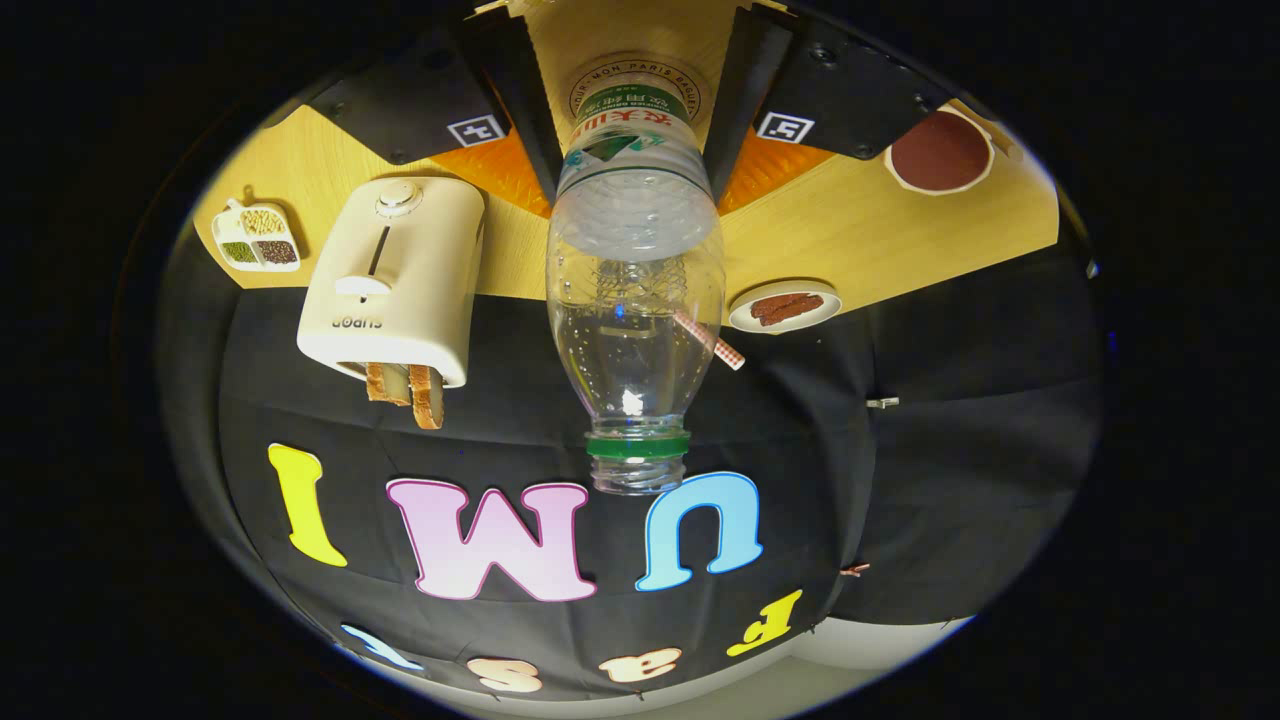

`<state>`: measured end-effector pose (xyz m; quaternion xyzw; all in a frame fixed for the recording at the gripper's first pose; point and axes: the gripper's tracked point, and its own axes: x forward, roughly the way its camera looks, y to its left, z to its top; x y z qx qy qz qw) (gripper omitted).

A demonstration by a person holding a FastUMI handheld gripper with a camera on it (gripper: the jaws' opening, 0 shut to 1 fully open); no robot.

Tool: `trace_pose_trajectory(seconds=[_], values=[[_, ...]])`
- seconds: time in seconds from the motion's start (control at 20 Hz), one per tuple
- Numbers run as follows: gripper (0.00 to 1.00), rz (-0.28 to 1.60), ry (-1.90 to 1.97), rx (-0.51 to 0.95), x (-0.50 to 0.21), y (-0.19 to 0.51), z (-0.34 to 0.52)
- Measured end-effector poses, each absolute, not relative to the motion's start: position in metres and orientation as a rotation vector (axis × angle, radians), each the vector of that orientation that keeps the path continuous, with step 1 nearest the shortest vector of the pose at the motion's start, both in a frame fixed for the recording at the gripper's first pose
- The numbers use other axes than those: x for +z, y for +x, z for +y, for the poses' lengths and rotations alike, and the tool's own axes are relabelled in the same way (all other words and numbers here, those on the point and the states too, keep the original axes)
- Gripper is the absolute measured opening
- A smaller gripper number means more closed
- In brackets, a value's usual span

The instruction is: Take the bottle from table, then pour the juice into the cup, finally place the bottle on the coaster

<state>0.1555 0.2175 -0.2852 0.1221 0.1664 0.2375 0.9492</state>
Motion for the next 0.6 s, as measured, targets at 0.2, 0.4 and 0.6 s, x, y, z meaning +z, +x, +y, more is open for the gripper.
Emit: trace_pose_trajectory(seconds=[0.2,0.4,0.6], values=[[0.86,0.412,0.297,0.511,-0.3,0.143,0.218],[0.98,0.438,0.301,0.494,-0.301,0.142,0.214],[0.98,0.448,0.274,0.477,-0.293,0.134,0.204]])
